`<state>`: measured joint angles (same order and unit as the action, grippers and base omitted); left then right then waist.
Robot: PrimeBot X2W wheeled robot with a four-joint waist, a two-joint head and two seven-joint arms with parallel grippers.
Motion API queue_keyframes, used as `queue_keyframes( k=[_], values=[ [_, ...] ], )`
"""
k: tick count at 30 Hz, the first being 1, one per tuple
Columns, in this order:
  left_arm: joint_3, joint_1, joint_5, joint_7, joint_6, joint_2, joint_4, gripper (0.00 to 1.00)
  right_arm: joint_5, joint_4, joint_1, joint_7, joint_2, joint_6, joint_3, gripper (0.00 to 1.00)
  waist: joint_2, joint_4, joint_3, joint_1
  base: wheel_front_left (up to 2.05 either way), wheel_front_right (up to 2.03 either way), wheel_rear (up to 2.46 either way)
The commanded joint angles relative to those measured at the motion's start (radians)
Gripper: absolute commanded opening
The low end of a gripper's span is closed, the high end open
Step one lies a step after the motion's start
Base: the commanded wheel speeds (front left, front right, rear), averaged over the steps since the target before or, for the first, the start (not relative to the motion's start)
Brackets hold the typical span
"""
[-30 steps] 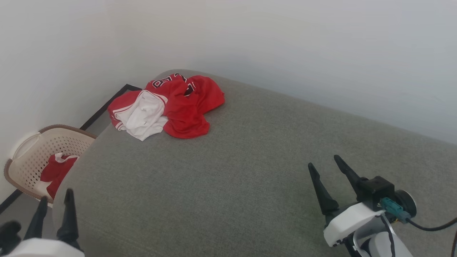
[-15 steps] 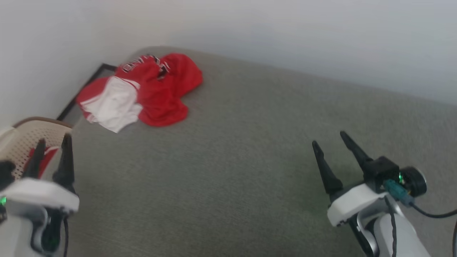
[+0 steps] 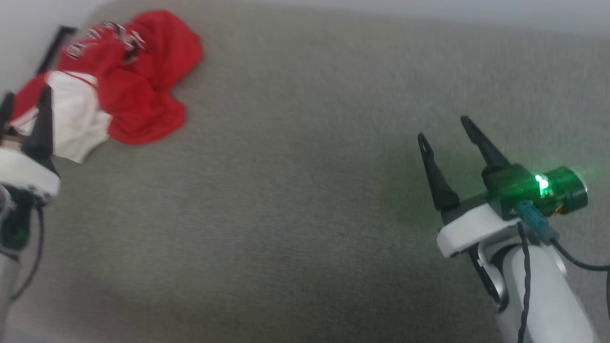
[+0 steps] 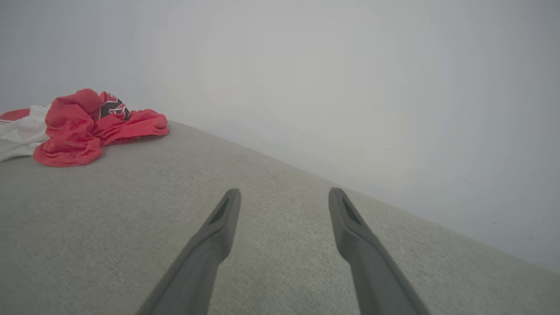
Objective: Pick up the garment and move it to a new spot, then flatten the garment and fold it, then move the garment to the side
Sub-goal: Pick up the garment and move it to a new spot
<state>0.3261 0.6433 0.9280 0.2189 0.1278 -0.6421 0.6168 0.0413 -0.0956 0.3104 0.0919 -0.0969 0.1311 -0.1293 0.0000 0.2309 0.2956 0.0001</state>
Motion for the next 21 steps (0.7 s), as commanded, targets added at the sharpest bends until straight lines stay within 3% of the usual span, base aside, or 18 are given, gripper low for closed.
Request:
queue_keyframes(
  k=[1,9,16,21],
  values=[
    [0.023,0.038,0.02,-0.009,0.004,-0.015,0.015,1.0,0.011,0.019,0.019,-0.009,0.006,-0.001,0.001,1.0,0.0,-0.052,0.091,-0.0001,0.0,0.0,0.0],
    [0.173,0.229,0.139,-0.135,0.004,-0.091,0.141,1.0,0.076,0.114,0.054,-0.048,0.019,-0.001,0.009,1.0,0.0,-0.086,0.233,-0.0001,0.0,0.0,0.0],
    [0.252,0.341,0.224,-0.279,0.004,-0.102,0.254,1.0,0.113,0.169,0.066,-0.075,0.027,-0.001,0.01,1.0,0.0,-0.089,0.312,-0.0001,0.0,0.0,0.0],
    [0.342,0.404,0.277,-0.47,0.003,-0.083,0.342,1.0,0.139,0.208,0.068,-0.098,0.035,-0.001,0.01,1.0,0.0,-0.084,0.366,-0.0001,0.0,0.0,0.0]
  ],
)
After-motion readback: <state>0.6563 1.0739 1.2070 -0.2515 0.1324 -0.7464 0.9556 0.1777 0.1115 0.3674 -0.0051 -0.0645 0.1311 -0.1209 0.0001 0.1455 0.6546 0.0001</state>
